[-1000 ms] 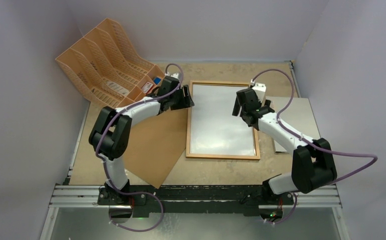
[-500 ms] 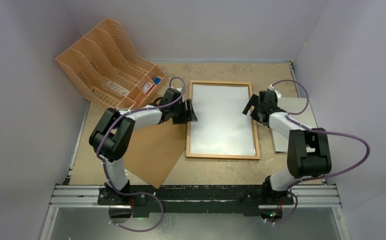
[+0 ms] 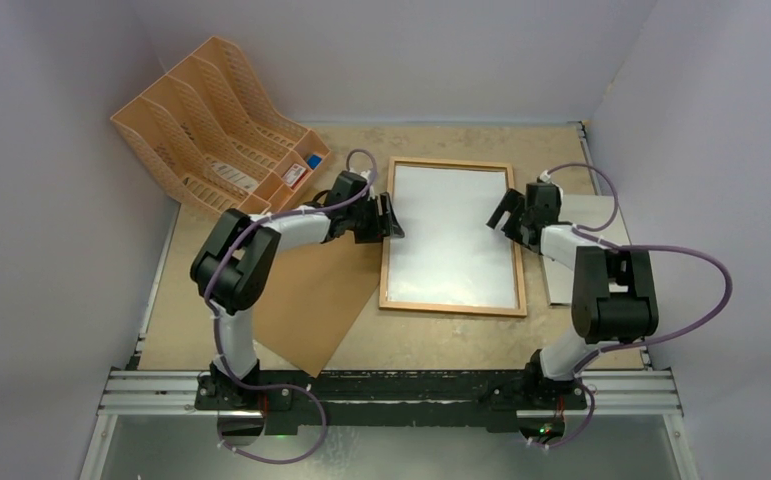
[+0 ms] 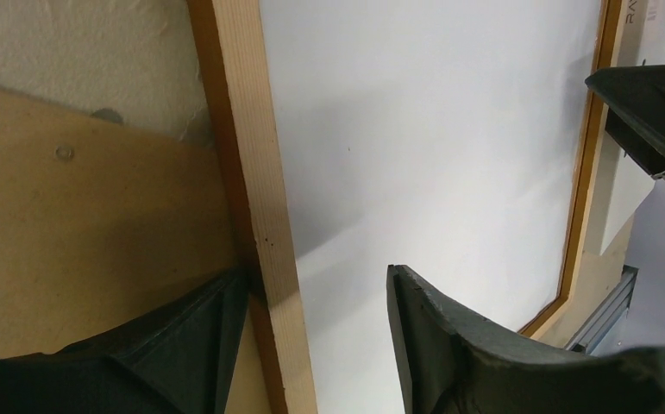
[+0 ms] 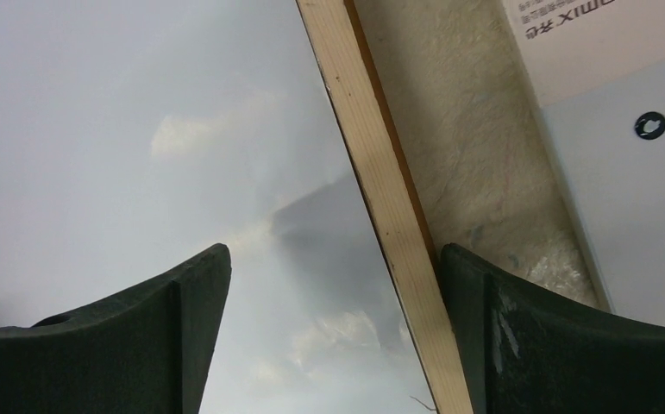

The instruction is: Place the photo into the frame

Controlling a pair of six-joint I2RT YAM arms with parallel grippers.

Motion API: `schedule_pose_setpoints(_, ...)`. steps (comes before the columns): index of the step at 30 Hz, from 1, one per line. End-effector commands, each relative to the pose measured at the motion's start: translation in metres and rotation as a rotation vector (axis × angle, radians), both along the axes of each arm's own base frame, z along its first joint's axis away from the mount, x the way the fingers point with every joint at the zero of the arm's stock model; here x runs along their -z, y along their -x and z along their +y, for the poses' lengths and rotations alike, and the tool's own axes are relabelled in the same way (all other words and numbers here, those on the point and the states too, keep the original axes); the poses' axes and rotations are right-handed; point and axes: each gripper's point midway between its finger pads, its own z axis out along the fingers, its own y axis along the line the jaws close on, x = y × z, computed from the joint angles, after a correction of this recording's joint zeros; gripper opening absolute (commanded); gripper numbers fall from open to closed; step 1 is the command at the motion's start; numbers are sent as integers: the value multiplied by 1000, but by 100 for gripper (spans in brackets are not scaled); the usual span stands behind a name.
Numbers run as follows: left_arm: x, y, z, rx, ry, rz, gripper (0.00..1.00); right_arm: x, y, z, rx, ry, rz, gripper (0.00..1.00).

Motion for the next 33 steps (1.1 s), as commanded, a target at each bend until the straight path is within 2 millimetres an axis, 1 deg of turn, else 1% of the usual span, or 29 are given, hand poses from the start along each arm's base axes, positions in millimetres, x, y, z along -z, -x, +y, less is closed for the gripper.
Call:
schedule_pose_setpoints(1,-24,-23,-30,66,90,-79,62,-17,-23,8,-13,-41,-64,91)
schedule_pose_setpoints(7,-16,-43,-38,62,71,-85,62,-30,-53,9,-28,-42,-131,89)
schedule_pose_setpoints(11,-10,-52,-43,69,60,-82,62,-35,-72,9,-51,-30,-161,87)
schedule_pose_setpoints(14,-9,-59,-45,67,49,-92,62,-34,-81,8,-54,-18,-163,87)
schedule_pose_setpoints(15,-4,-57,-41,58,19,-75,62,-35,-83,7,-52,-15,-163,87)
schedule_pose_setpoints(17,-3,-62,-30,25,-45,-86,62,-38,-84,5,-47,-6,-164,88)
schedule_pose_setpoints(19,-5,-66,-11,-32,-143,-101,63,-44,-83,2,-34,6,-163,91)
schedule_pose_setpoints(23,-25,-70,29,-115,-316,-165,69,-71,-78,-15,53,60,-201,97)
schedule_pose_setpoints(26,-47,-66,51,-149,-388,-216,76,-90,-72,-25,105,95,-219,99)
schedule_pose_setpoints(28,-58,-61,65,-173,-432,-234,80,-99,-68,-28,115,102,-226,99)
schedule_pose_setpoints(30,-65,-54,82,-207,-472,-238,83,-109,-64,-21,86,89,-250,99)
schedule_pose_setpoints(31,-67,-51,91,-229,-493,-239,84,-114,-62,-15,64,73,-265,99)
schedule_pose_setpoints(33,-72,-42,114,-292,-538,-241,85,-123,-55,7,4,33,-293,98)
